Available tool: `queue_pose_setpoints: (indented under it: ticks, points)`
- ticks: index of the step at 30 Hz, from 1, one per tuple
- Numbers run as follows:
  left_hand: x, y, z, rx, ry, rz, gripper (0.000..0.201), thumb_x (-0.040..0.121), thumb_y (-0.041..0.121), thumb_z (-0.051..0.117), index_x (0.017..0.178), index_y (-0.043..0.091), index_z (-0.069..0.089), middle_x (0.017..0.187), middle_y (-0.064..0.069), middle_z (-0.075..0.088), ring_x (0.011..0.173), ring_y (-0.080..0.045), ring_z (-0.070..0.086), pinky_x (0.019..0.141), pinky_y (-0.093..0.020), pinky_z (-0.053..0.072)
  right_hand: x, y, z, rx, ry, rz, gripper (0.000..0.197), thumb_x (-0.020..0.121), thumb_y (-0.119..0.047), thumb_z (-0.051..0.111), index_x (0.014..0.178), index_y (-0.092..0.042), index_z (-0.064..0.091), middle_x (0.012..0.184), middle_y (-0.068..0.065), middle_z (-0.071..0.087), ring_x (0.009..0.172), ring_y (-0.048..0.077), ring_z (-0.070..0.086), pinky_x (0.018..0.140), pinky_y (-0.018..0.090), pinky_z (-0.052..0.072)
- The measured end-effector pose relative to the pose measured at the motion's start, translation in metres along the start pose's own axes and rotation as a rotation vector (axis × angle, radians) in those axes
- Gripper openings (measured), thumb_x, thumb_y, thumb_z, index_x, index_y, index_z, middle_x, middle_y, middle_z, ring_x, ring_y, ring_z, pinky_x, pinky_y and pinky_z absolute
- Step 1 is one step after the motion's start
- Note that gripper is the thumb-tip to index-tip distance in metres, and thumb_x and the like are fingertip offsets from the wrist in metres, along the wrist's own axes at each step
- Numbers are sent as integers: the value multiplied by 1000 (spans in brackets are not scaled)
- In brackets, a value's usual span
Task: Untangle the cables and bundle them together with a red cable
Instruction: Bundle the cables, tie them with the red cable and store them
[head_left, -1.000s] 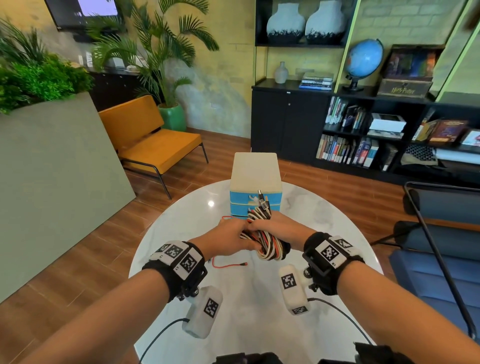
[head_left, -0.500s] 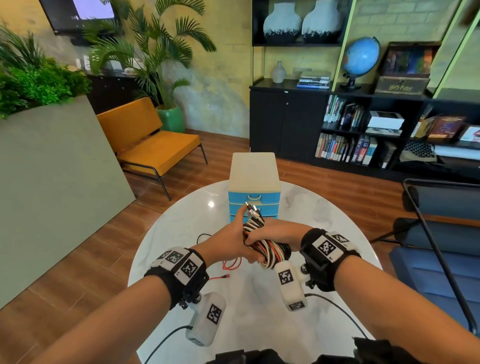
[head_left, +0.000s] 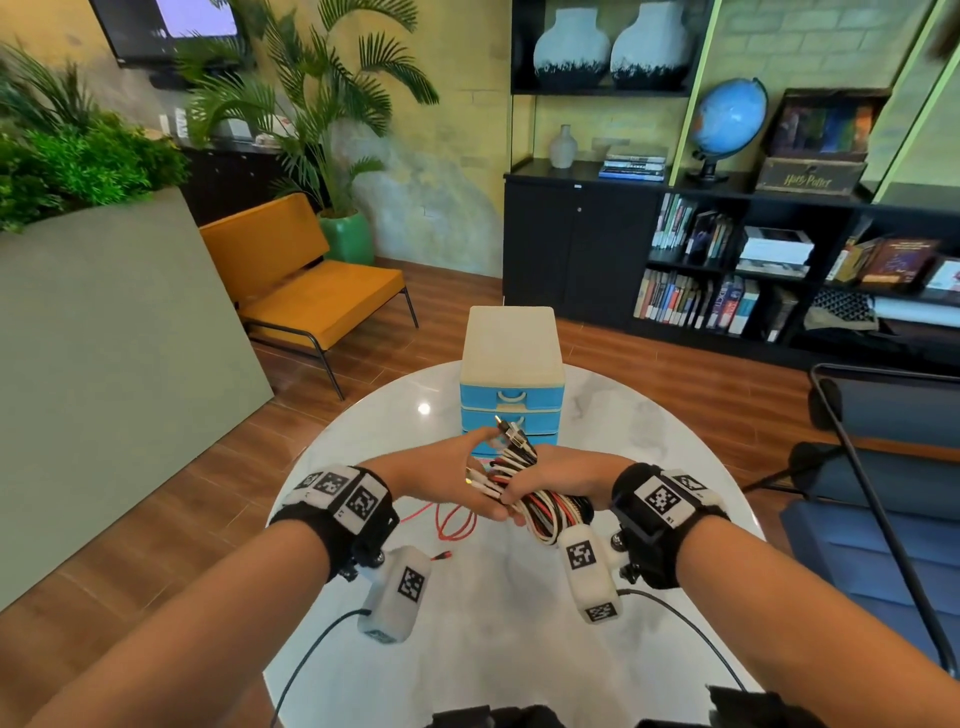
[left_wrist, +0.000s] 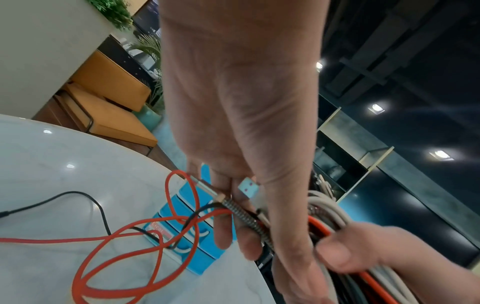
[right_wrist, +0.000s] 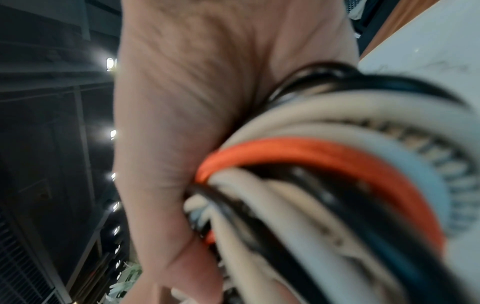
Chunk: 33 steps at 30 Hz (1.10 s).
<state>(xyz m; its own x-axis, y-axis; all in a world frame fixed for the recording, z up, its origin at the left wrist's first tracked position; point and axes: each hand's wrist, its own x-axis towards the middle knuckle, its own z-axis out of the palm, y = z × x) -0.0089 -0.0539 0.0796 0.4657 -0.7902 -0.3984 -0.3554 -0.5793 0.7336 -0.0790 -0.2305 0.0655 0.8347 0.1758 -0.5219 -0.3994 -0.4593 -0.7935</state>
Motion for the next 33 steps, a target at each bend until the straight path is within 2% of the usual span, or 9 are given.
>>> queue_pose_setpoints:
  ticks: [3, 6, 11, 16, 22, 25, 28, 31, 33]
  points:
    - [0, -6, -7, -38, 82, 36, 86, 74, 20, 80, 142, 30, 26, 98, 14, 62, 83, -2, 67, 70, -15, 51, -4, 0, 0, 122, 3, -55, 24, 84, -18, 71, 105, -8, 65, 79, 6, 69, 74, 17, 66, 78, 34, 55]
    - [3, -13, -12, -101, 176, 47, 87, 74, 23, 80, 142, 31, 26, 97, 6, 68, 80, -5, 70, 69, -17, 54, -7, -6, 1, 225, 19, -119, 20, 84, -20, 73, 99, -9, 66, 76, 5, 66, 69, 16, 63, 77, 34, 53]
    - [10, -24, -19, -171, 303, 21, 70, 80, 27, 74, 137, 28, 33, 73, -3, 68, 63, -13, 58, 67, -25, 54, -7, -11, 4, 429, 44, -173, 30, 87, -22, 70, 114, -11, 62, 101, 13, 73, 93, 25, 68, 87, 36, 54]
    - [9, -23, -18, -200, 213, 12, 49, 89, 36, 63, 131, 22, 44, 64, 0, 58, 57, -10, 49, 63, -22, 47, -4, -12, 7, 517, 86, -195, 20, 89, -16, 67, 107, -10, 63, 82, 5, 69, 70, 15, 66, 73, 30, 55]
    - [-2, -34, -32, -91, 59, -16, 37, 96, 45, 45, 89, 14, 66, 62, -1, 49, 58, -10, 45, 66, -21, 44, -8, -11, -13, 560, 139, -159, 26, 87, -16, 66, 108, -1, 64, 78, 9, 66, 64, 16, 64, 63, 29, 55]
    - [-3, -56, -38, 117, 121, -53, 30, 98, 38, 45, 84, 18, 64, 72, -1, 57, 69, -14, 53, 74, -26, 46, -16, -8, -26, 599, 166, -148, 9, 92, -13, 60, 89, -6, 64, 69, 6, 66, 56, 14, 65, 51, 27, 53]
    - [-1, -72, -34, 275, 189, -118, 25, 99, 31, 42, 88, 20, 61, 83, 3, 59, 86, -17, 57, 85, -30, 43, -22, -13, -33, 567, 211, -145, 16, 94, -16, 58, 81, -7, 64, 66, 5, 66, 53, 13, 65, 48, 26, 52]
    - [3, -91, -27, 464, 240, -227, 27, 99, 28, 35, 95, 21, 60, 92, 7, 61, 97, -17, 55, 108, -48, 19, -24, -18, -38, 551, 282, -167, 21, 93, -16, 57, 76, -6, 62, 67, 5, 63, 51, 11, 62, 47, 21, 50]
    - [1, -101, -24, 532, 274, -282, 29, 98, 24, 32, 94, 24, 60, 94, 7, 64, 100, -16, 55, 113, -54, 2, -26, -20, -42, 549, 299, -176, 23, 93, -17, 57, 74, -8, 63, 67, 5, 62, 50, 11, 60, 48, 20, 50]
